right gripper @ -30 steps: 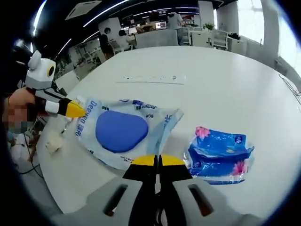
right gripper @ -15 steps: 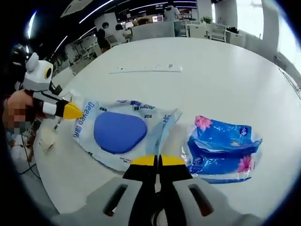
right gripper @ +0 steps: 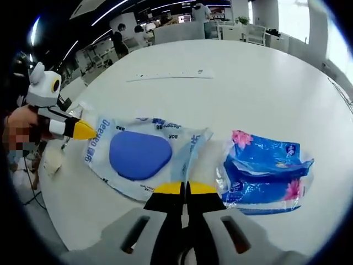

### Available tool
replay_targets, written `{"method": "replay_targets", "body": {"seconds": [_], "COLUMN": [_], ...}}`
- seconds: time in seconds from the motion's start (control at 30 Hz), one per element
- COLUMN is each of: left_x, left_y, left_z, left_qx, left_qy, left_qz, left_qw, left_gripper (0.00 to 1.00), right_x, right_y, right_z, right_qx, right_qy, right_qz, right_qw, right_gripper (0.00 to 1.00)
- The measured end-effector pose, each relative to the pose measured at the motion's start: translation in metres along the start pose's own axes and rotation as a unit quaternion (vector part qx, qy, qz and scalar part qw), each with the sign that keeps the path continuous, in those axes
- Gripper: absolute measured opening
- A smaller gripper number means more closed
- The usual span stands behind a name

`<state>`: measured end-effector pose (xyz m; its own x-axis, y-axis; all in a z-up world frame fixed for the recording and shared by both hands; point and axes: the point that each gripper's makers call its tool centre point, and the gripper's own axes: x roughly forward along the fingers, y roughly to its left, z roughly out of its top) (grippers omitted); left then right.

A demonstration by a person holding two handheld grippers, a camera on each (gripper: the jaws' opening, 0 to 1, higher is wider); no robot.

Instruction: Arrange the tabletop items into an orderly group along one side of the table until the central work area is clear of visible clutter.

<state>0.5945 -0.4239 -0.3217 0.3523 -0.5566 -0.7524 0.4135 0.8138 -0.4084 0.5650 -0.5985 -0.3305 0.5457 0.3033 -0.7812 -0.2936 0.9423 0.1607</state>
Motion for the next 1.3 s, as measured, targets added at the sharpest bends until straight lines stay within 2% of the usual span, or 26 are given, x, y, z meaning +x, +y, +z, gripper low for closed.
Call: {"method": "replay_targets", "body": {"seconds": [0.87,1.3], "left_x": [0.004,0.004], "left_y": [-0.004,0.000], "left_z": [0.007,0.007], "left_qx": [-0.028,-0.026], "left_qy": [-0.020,-0.023], "left_qz": [-0.009,-0.003], "left_qw": [0.9993,0.9994], "left_gripper": [0.00,0.00], "right_x": [0.000,-0.001], "right_y": [-0.009,-0.012], "right_z": [0.001,0.003], "right_qx": [0.011,0.013], "right_qy": [-0.006,-0.010], "right_qz": [-0.014,-0.019], "right_qw": [0.9998,0.9997], "right_gripper": [0.00,0.04]}}
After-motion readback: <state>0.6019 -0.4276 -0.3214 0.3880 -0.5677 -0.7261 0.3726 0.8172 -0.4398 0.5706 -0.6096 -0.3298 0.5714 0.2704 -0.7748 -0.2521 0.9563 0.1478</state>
